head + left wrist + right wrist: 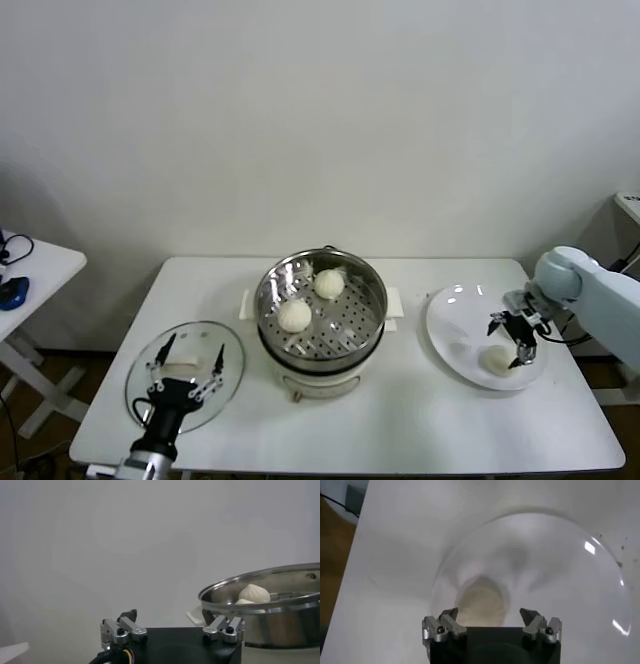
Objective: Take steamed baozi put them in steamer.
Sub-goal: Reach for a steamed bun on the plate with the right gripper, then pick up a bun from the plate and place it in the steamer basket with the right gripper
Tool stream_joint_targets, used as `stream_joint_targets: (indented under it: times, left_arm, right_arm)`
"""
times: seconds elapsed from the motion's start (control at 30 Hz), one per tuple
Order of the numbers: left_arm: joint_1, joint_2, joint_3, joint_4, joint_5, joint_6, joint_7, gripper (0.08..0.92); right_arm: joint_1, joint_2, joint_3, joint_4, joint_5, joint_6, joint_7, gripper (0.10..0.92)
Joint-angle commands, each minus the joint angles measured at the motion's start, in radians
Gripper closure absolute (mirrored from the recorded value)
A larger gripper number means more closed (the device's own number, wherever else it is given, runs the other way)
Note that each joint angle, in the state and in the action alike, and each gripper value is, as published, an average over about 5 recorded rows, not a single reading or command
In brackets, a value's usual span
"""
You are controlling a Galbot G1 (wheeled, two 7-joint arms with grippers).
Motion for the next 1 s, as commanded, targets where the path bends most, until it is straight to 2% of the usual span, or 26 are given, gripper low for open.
stream_joint_targets:
  times: [0.03, 0.47, 0.73, 1.0]
  left_arm:
    - [-0.005, -0.003, 0.002, 0.008, 0.001, -0.003, 0.005, 0.177]
    - [-0.016, 0.001, -0.002, 0.018, 0.002, 0.007, -0.002, 0.177]
    - [-0.022, 0.0, -0.001, 0.018, 0.005, 0.017, -0.009, 0.177]
    - [-0.022, 0.001, -0.002, 0.018, 0.006, 0.02, -0.012, 0.177]
  right_arm:
    - [-0.056, 0.02, 0.054, -0.056, -0.043, 0.008, 0.005, 0.203]
    - [-0.063, 0.032, 0.059, -0.065, -0.04, 0.005, -0.005, 0.204]
    - [-0.056, 0.043, 0.06, -0.075, -0.035, 0.005, -0.006, 0.296]
    - [-0.046, 0.038, 0.052, -0.068, -0.009, 0.004, -0.004, 0.328]
